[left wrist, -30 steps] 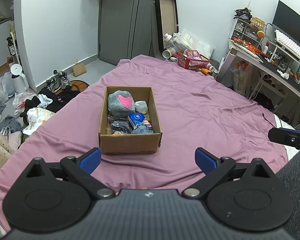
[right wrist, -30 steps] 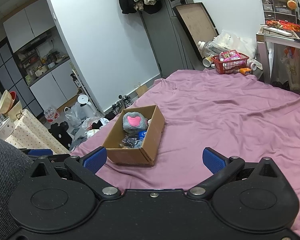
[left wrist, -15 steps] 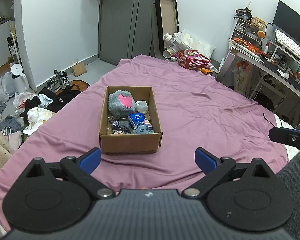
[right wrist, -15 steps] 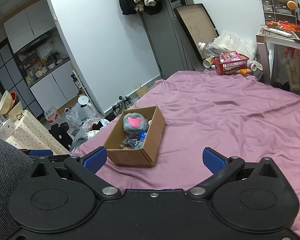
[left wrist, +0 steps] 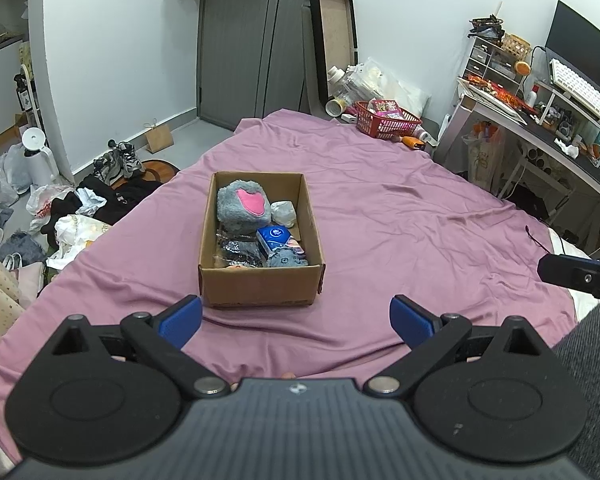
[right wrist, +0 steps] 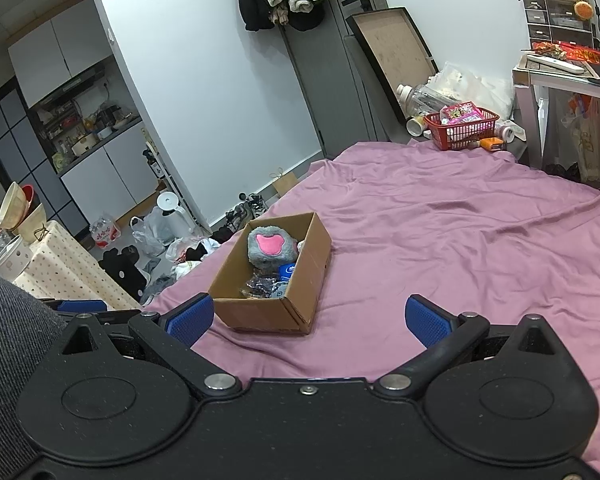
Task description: Organize soft objects
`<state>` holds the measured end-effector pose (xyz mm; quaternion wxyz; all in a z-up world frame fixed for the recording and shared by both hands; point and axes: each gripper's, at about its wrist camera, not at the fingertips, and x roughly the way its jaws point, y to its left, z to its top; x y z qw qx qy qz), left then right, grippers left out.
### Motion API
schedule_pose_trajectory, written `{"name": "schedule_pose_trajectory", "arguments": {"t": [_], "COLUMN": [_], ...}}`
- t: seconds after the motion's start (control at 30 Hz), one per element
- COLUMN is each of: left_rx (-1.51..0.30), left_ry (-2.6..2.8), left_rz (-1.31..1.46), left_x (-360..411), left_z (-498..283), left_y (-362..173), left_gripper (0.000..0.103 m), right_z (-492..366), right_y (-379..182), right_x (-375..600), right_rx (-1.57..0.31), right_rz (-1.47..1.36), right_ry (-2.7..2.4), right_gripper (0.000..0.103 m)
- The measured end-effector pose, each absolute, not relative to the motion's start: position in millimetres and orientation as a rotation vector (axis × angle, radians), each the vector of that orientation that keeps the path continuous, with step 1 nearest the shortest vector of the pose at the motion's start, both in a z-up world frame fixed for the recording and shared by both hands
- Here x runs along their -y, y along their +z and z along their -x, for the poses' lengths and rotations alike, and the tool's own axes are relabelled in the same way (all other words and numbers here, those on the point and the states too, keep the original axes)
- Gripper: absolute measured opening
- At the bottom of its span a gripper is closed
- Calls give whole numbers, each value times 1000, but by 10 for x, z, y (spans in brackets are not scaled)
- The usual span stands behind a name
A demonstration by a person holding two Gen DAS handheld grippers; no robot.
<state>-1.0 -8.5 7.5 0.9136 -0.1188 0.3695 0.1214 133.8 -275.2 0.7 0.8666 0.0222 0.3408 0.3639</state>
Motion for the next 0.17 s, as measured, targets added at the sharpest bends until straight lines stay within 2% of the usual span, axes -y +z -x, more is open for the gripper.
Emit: {"name": "schedule_pose_trajectory", "arguments": {"t": [0.17], "left_rx": [-758], "left_ry": [260], "left_rz": [235], "left_x": [104], "left_z": [55], "left_y": [71], "left_gripper": [99], "right_z": [-1321], "right_y": [21], "right_x": [2739], "right_rx": [-705], "right_rz": [-39], "right_ry": [755], "right_gripper": [103]}}
